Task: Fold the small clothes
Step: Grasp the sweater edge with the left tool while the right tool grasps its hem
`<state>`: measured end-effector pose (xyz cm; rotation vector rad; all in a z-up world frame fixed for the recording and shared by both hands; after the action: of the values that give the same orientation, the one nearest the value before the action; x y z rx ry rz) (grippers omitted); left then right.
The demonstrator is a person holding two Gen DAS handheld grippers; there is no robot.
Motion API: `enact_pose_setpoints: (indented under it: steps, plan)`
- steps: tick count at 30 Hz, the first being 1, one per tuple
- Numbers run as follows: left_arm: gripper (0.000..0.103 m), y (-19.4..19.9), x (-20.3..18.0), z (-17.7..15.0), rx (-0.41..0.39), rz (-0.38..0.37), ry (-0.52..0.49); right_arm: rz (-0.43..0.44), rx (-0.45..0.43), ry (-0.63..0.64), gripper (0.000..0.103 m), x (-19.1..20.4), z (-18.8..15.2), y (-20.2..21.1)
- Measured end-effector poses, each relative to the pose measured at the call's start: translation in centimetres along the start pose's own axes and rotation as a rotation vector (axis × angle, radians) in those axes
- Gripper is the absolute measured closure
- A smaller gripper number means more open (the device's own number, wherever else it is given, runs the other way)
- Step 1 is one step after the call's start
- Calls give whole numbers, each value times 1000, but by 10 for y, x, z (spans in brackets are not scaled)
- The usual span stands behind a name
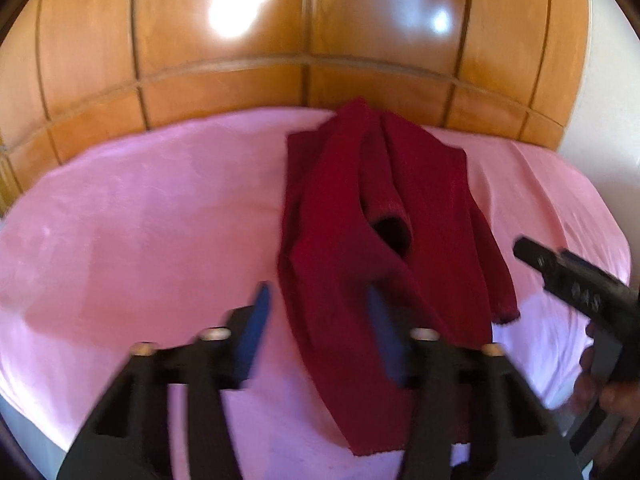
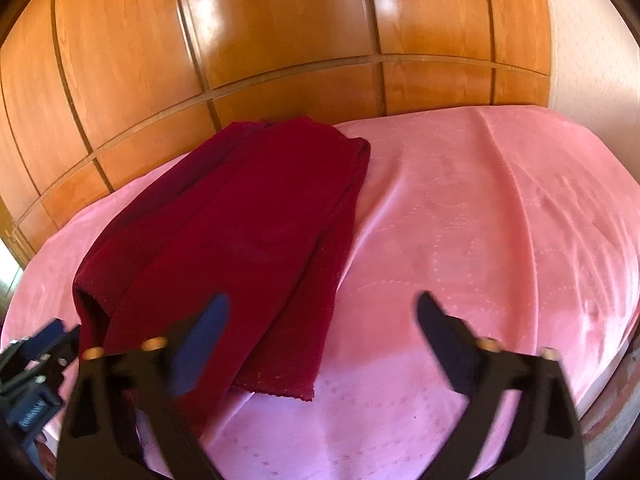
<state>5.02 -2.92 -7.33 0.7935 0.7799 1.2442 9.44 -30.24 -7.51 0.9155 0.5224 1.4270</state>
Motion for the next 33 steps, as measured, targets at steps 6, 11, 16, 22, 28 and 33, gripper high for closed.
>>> enact_pose_setpoints:
  steps: [6,11,16,22,28,33]
  plan:
    - [103,0,22,-9,24,-183,51,223,114,24,52,23,-1,-17]
    - [103,21,52,10,-35,-183,82,297,170,85,17,57,-1,-31]
    - [95,36,54,23,-64,-263,135,269,196,131,14,82,4,-43]
    - [40,14,9,14,0,-333,50,211,237,299,69,101,-11,-51]
    - [77,-30,0,6,142,-466,69,289,255,325,95,80,-18,-39]
    - [97,-20,6,11,75,-440,47,242,211,311,97,53,-11,-24]
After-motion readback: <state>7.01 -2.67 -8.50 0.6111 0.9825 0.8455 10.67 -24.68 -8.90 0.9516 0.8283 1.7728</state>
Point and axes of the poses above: each gripper's, at about its wrist camera, not at the fingertips, and y roughly against the way its jaws point, x to its left, z to its top, the point moved 5 cm from there along -y, roughly the way its jaws point, and after that the axes turned 14 degrees about x, right-handed, at the moved point
